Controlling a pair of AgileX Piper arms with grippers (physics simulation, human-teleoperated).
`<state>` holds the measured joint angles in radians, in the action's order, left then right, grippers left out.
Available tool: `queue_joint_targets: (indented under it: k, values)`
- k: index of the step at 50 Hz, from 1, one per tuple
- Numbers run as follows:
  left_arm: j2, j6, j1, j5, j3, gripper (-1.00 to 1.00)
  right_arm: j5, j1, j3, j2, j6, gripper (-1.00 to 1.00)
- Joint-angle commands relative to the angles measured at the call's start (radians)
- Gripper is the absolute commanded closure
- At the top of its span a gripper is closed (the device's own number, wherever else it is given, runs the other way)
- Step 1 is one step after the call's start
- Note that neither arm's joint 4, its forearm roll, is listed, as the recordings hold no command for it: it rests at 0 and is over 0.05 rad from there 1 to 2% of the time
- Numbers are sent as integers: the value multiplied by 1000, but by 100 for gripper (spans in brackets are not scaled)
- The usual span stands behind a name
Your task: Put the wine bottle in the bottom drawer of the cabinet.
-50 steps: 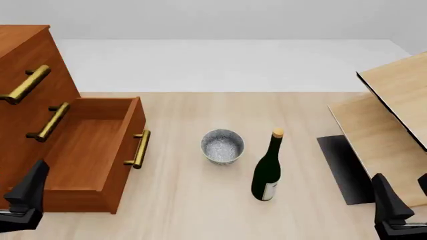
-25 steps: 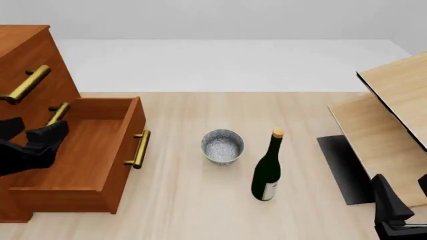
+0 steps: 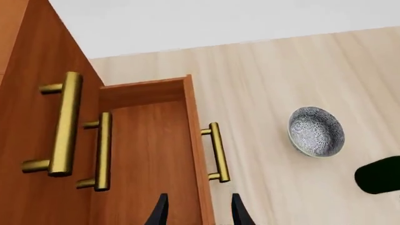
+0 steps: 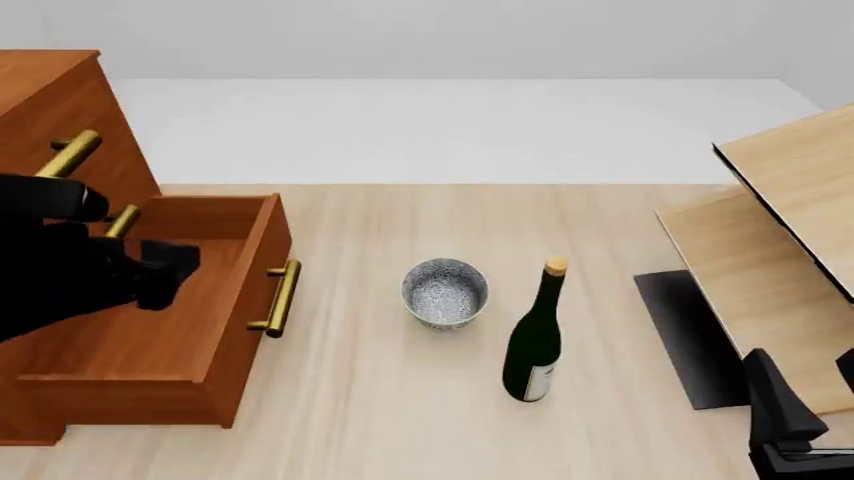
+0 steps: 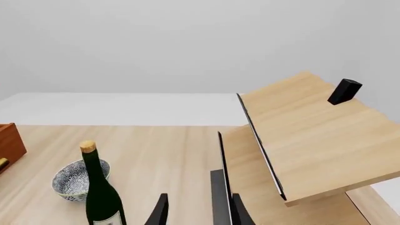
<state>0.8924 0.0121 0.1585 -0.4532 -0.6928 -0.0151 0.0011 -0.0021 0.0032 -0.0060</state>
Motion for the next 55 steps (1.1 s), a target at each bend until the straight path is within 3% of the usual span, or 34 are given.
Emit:
queue_joint_targets:
  k: [1, 2, 4, 8, 9, 11, 13, 18, 55]
  values:
    - [93, 44, 41, -1, -36, -100, -1, 0, 0, -1, -2, -100]
    - [102, 33, 43, 2, -35, -100, -1, -1, 0, -1, -2, -100]
    - [113, 78, 62, 6, -34, -100, -1, 1, 0, -1, -3, -100]
    - [135, 47, 56, 25, -28, -100, -2, -2, 0, -1, -2, -100]
    - [144, 87, 59, 29, -30, -100, -1, -1, 0, -1, -3, -100]
    - [151, 34, 43, 37, -34, -100, -1, -1, 0, -1, -3, -100]
    - [158, 74, 51, 42, -36, -100, -2, -1, 0, -1, -4, -100]
    - [176, 44, 47, 54, -35, -100, -1, -2, 0, -1, -3, -100]
    - [309, 86, 41, 231, 51, -100, -3, -5, 0, -2, -4, -100]
